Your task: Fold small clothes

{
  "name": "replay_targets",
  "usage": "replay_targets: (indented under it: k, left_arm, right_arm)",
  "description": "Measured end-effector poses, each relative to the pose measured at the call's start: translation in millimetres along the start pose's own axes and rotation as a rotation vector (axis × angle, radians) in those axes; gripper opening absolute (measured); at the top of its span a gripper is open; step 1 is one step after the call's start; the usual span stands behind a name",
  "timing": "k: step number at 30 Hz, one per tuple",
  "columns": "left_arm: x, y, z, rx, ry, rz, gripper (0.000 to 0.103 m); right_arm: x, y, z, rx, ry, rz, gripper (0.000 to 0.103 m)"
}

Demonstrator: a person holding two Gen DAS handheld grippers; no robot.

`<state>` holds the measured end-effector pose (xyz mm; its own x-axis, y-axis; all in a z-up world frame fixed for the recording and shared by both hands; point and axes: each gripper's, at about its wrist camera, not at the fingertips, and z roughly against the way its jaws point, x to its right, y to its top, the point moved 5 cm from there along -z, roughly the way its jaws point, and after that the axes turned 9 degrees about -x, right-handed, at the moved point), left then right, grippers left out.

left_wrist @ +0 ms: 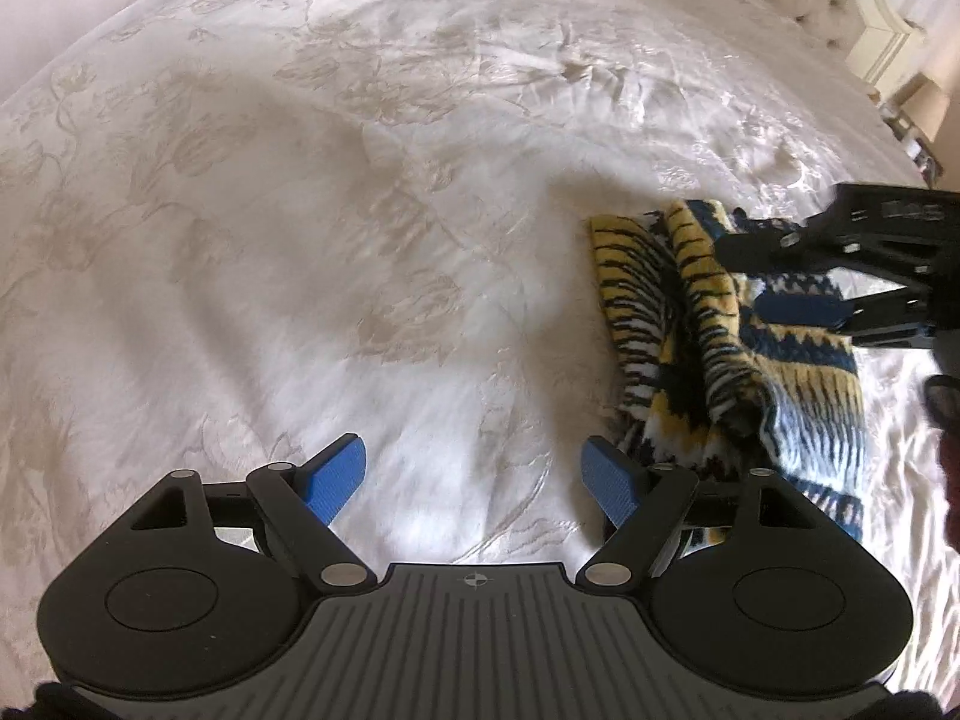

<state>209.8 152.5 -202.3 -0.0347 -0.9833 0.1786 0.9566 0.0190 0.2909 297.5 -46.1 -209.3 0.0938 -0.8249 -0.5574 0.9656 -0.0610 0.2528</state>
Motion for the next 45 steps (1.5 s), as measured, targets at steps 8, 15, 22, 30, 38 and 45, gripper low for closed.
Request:
replay_targets:
  k: [8, 15, 22, 30, 38, 45]
  left_arm:
    - [42, 44, 0, 0.021, -0.137, -0.094, 0.079]
    - [98, 78, -11, -0.009, -0.262, -0.187, 0.079]
    - [105, 81, -15, -0.029, -0.228, -0.218, 0.079]
    - [71, 68, -13, -0.079, -0.2, -0.149, 0.079]
    - [87, 66, -22, -0.131, -0.305, -0.133, 0.079]
    - [117, 63, -52, -0.227, -0.403, -0.079, 0.093]
  right_arm:
    - [27, -21, 52, 0.082, -0.098, 0.006, 0.069]
    - [9, -71, 53, 0.035, -0.196, 0.208, 0.074]
    - [-41, -107, 14, 0.012, -0.34, 0.531, 0.09]
    - [-42, -125, -25, -0.011, -0.593, 0.817, 0.029]
    - [-6, -88, 45, 0.13, -0.453, 0.483, 0.024]
    - [5, -87, 52, 0.135, -0.42, 0.396, 0.024]
